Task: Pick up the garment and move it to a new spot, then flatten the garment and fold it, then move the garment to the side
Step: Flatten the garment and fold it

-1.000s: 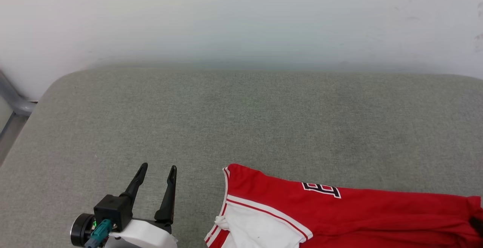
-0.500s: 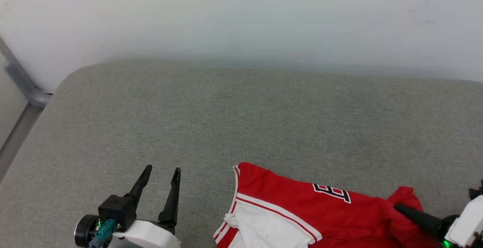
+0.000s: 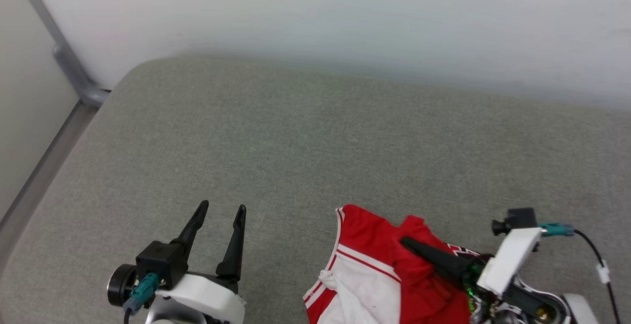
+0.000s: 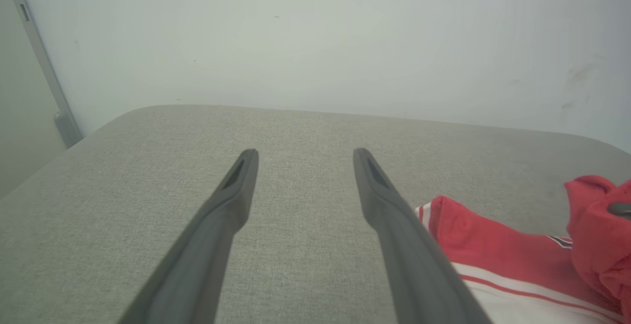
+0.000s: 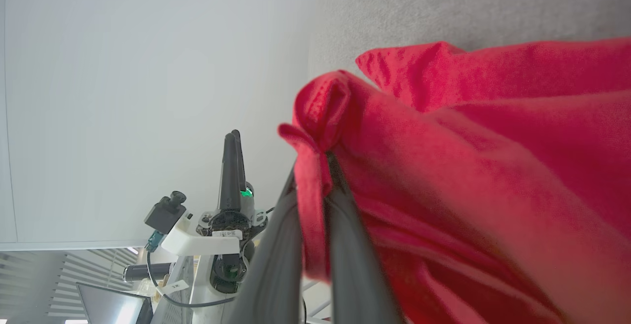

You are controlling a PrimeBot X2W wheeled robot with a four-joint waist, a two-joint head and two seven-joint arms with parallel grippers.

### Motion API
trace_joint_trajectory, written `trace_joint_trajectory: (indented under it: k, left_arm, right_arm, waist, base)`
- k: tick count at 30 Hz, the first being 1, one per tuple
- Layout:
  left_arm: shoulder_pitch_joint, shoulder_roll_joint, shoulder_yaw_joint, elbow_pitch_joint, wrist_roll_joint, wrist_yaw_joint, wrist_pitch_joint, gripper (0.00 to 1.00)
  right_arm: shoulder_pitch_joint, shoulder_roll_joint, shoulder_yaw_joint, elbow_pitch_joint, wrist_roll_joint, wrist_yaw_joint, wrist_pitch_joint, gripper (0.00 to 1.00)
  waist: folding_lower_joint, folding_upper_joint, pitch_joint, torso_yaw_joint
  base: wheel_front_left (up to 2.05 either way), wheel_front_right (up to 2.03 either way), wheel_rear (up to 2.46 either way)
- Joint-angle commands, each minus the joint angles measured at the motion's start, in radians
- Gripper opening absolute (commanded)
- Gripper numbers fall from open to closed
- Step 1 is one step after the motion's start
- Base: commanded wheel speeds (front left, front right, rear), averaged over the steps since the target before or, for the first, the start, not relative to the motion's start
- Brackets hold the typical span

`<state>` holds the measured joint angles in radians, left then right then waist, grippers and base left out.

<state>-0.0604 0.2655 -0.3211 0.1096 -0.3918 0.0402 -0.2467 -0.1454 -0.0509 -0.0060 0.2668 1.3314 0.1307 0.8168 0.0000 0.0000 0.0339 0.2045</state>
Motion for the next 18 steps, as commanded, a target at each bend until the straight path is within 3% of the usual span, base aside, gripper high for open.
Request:
trace_joint_trajectory:
  k: [1,6,10,11,12,13,18]
  left_arm:
    - [-0.020,-0.007,-0.003,0.002,0.000,-0.005,-0.006,1.00]
    - [-0.049,-0.019,-0.004,0.012,-0.002,-0.016,-0.013,1.00]
    - [-0.069,-0.037,-0.002,0.025,0.000,-0.025,-0.015,1.00]
    - [-0.073,-0.041,0.000,0.029,0.001,-0.028,-0.016,1.00]
    - [-0.077,-0.043,0.000,0.034,0.003,-0.030,-0.017,1.00]
    - [-0.079,-0.045,0.002,0.037,0.005,-0.031,-0.018,1.00]
    - [-0.084,-0.050,0.012,0.053,0.016,-0.040,-0.019,1.00]
  right_arm:
    - [-0.023,0.001,0.037,0.011,0.023,0.000,-0.028,0.00]
    - [-0.064,0.000,0.176,0.053,0.052,0.000,-0.122,0.00]
    - [-0.090,0.000,0.222,0.111,-0.003,0.000,-0.189,0.04]
    - [-0.094,0.000,0.228,0.123,-0.029,0.000,-0.205,0.31]
    - [-0.100,0.000,0.230,0.133,-0.044,0.000,-0.222,0.83]
    - [-0.102,0.000,0.230,0.139,-0.044,0.000,-0.234,1.00]
    - [-0.120,-0.012,0.243,0.109,-0.088,0.000,-0.275,1.00]
  waist:
    - [0.0000,0.0000,0.021,0.021]
    - [0.0000,0.0000,0.066,0.052]
    - [0.0000,0.0000,0.102,0.064]
    - [0.0000,0.0000,0.109,0.065]
    - [0.0000,0.0000,0.114,0.065]
    - [0.0000,0.0000,0.118,0.064]
    - [0.0000,0.0000,0.113,0.047]
  base:
    - [0.00,0.00,0.00]
    - [0.00,0.00,0.00]
    - [0.00,0.00,0.00]
    - [0.00,0.00,0.00]
    - [0.00,0.00,0.00]
    - [0.00,0.00,0.00]
    - [0.00,0.00,0.00]
